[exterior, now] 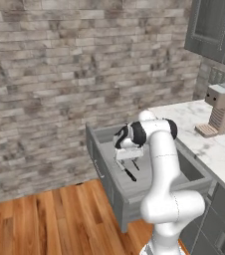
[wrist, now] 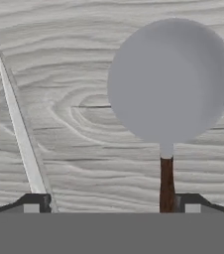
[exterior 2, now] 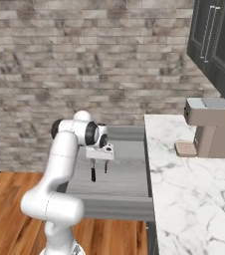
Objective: Pick up the metallic utensils from the counter and place them in the open drawer. Make sure not to pick up any wooden utensils.
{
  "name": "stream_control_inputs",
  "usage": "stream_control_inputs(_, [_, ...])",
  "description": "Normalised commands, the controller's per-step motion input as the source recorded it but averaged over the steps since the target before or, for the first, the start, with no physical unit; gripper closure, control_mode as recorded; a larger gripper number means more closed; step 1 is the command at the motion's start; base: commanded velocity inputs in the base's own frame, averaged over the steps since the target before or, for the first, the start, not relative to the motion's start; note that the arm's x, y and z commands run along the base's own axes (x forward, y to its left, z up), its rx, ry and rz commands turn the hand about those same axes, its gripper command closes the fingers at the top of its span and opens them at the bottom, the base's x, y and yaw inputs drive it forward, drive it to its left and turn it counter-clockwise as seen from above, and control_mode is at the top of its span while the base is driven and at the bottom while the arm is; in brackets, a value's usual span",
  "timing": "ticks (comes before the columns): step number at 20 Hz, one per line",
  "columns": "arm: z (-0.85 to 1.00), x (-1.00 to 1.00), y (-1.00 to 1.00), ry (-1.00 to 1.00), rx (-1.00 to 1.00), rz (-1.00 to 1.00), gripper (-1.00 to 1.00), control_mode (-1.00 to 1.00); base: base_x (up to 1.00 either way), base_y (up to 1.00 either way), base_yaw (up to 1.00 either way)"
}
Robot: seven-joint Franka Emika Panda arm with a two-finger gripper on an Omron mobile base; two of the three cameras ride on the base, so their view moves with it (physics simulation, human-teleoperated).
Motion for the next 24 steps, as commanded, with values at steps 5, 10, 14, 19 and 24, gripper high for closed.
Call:
stream_control_inputs(5, [0.77, -0.38, 0.02, -0.01, 0.0, -0.05, -1.0, -1.0, 0.0, 0.0, 0.0])
stream_control_inputs(10, [0.89, -0.62, 0.0, -0.07, 0.0, -0.03, -1.0, -1.0, 0.0, 0.0, 0.0])
stream_control_inputs(14, [0.84, -0.7, 0.0, -0.14, 0.0, -0.03, -1.0, -1.0, 0.0, 0.0, 0.0])
stream_control_inputs(19, [0.94, -0.84, -0.01, -0.13, 0.01, -0.01, -1.0, -1.0, 0.0, 0.0, 0.0])
stream_control_inputs(24, [1.0, -0.99, 0.0, -0.14, 0.0, 0.0, -1.0, -1.0, 0.0, 0.0, 0.0])
